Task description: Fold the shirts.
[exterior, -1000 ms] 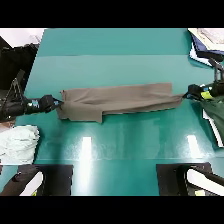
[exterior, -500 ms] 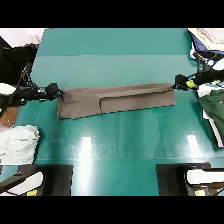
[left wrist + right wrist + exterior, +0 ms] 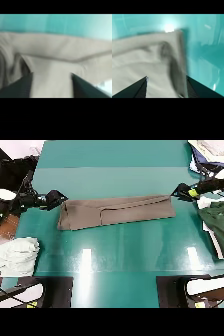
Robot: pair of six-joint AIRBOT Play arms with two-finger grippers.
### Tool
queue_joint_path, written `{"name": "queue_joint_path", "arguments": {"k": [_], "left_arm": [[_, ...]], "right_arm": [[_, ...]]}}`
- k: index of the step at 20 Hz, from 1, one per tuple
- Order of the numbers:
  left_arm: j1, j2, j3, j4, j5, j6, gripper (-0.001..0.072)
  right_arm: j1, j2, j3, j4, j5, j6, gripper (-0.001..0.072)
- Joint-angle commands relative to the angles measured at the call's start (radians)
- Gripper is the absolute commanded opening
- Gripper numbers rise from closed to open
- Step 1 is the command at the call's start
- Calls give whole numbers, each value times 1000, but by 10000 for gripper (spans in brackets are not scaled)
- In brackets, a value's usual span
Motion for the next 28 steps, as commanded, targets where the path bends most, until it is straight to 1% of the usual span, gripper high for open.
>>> {"name": "queue_joint_path", "arguments": {"k": [1,2,4,6,9,12,13,14,16,17,18,20,22,25,28], "left_arm": [[0,-2,38,-4,-150,11,25],[0,-3,38,-3,-164,23,36],[0,-3,38,-4,-185,24,36],[0,-3,38,-4,-200,24,36],[0,-3,38,-4,-209,23,36],[0,-3,38,-5,-209,23,36],[0,-3,38,-6,-209,23,35],[0,-3,38,-7,-209,19,27],[-23,-4,38,10,-208,-15,26],[-53,-4,38,25,-199,-27,26],[-89,-6,38,31,-180,-30,26],[-184,-19,40,31,-91,-38,26],[-274,-58,74,29,-13,-68,26],[-379,-189,209,27,-2,-82,26],[-475,-361,384,27,-16,-113,26]], "right_arm": [[-85,-43,8,9,157,-76,549],[-102,-68,8,29,182,-103,549],[-126,-119,8,125,212,-161,549],[-127,-166,9,203,206,-193,549],[-99,-225,8,274,202,-249,549],[-62,-259,9,291,185,-260,548],[-51,-266,9,292,174,-260,511],[-40,-270,9,292,162,-261,427],[-32,-264,9,295,133,-283,67],[-31,-254,9,295,129,-304,21],[-30,-241,9,295,129,-317,20],[-30,-193,9,295,130,-320,19],[-27,-126,9,298,142,-319,17],[3,-31,38,361,173,-314,16],[72,21,166,425,238,-285,16]]}}
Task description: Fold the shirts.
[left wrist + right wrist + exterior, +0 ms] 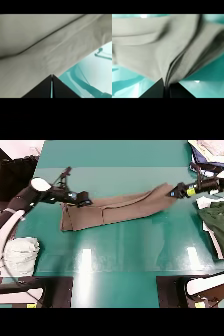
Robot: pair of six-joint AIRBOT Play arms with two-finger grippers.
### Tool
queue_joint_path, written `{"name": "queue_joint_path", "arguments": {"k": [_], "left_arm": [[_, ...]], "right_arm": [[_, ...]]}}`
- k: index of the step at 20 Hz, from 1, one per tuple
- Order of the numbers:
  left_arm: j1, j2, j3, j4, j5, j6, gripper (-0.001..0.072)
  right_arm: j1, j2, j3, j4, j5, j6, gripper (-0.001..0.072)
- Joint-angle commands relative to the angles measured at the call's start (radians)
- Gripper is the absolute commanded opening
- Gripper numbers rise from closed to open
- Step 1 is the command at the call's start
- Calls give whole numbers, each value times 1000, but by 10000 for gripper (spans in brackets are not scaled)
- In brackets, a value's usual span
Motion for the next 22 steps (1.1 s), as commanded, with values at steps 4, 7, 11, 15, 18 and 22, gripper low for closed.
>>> {"name": "queue_joint_path", "arguments": {"k": [4,7,11,15,18,22], "left_arm": [[-187,-339,322,2,6,-60,26],[-216,-442,394,-2,-4,-98,26],[-216,-472,406,-6,2,-108,26],[-213,-472,422,-1,-21,-104,26],[-193,-471,496,10,-108,-97,26],[-150,-383,583,193,-246,-97,26]], "right_arm": [[199,75,299,66,68,87,16],[323,70,418,63,55,94,16],[455,38,505,55,32,112,16],[515,37,437,55,11,92,16],[529,37,431,56,-4,84,16],[541,36,431,55,-31,84,16]]}}
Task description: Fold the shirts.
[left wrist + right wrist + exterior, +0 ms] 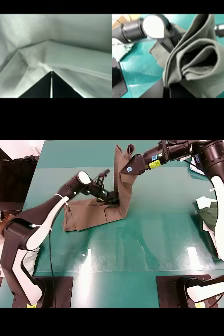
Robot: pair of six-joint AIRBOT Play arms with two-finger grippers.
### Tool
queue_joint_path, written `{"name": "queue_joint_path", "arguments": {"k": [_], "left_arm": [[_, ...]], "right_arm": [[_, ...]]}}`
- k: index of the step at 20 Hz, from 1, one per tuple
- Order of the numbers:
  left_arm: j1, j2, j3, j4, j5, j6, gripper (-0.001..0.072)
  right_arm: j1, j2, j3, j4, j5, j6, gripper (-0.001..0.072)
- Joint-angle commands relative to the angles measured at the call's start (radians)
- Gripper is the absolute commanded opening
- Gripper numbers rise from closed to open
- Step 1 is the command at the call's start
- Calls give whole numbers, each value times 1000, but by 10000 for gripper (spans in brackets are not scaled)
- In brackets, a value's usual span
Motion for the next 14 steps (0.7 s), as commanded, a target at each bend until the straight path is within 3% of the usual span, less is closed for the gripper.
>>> {"name": "queue_joint_path", "arguments": {"k": [1,8,14], "left_arm": [[51,97,54,201,-129,3,25],[329,460,55,495,-304,-5,27],[484,663,54,526,-364,-5,27]], "right_arm": [[22,-1,-2,0,-34,-3,16],[154,-73,49,1,-122,-5,16],[369,-241,73,2,-353,-40,20]]}}
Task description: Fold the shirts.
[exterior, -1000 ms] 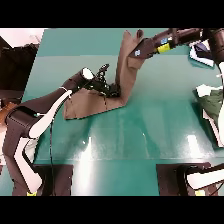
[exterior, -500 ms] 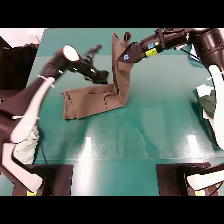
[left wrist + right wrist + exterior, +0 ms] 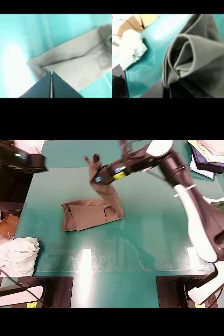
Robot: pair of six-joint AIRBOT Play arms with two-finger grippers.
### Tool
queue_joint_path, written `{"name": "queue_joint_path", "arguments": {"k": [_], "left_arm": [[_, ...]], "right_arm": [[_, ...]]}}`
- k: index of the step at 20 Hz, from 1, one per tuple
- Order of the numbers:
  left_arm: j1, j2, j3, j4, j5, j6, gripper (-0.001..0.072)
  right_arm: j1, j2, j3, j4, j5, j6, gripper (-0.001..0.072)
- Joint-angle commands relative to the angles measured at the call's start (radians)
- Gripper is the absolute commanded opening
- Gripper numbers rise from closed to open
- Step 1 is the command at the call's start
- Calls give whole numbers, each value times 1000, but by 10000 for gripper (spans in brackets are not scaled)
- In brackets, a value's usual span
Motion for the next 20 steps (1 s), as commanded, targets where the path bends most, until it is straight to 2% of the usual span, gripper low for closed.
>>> {"name": "queue_joint_path", "arguments": {"k": [1,2,3,4,6,8,12,16,17,18,20], "left_arm": [[69,101,0,35,-40,-1,27],[69,108,0,37,-39,-1,27],[69,108,0,31,-41,-1,27],[69,108,0,31,-45,-1,27],[69,108,0,31,-45,-1,27],[69,108,0,31,-47,-1,28],[69,106,0,30,-44,-1,27],[69,105,0,26,-44,-1,27],[69,104,-2,21,-42,-1,27],[69,104,-8,16,-37,-1,27],[69,104,-28,3,-31,0,27]], "right_arm": [[140,-107,9,0,-187,-40,30],[179,-138,9,3,-241,-43,188],[219,-168,9,3,-286,-43,418],[246,-186,9,2,-299,-43,485],[262,-195,8,-3,-276,-42,485],[220,-175,8,-17,-171,-23,485],[51,-148,8,-224,75,82,482],[-175,-131,-124,-215,135,152,486],[-225,-131,-166,-177,143,153,546],[-271,-131,-211,-129,144,154,690],[-329,-132,-291,-53,119,153,700]]}}
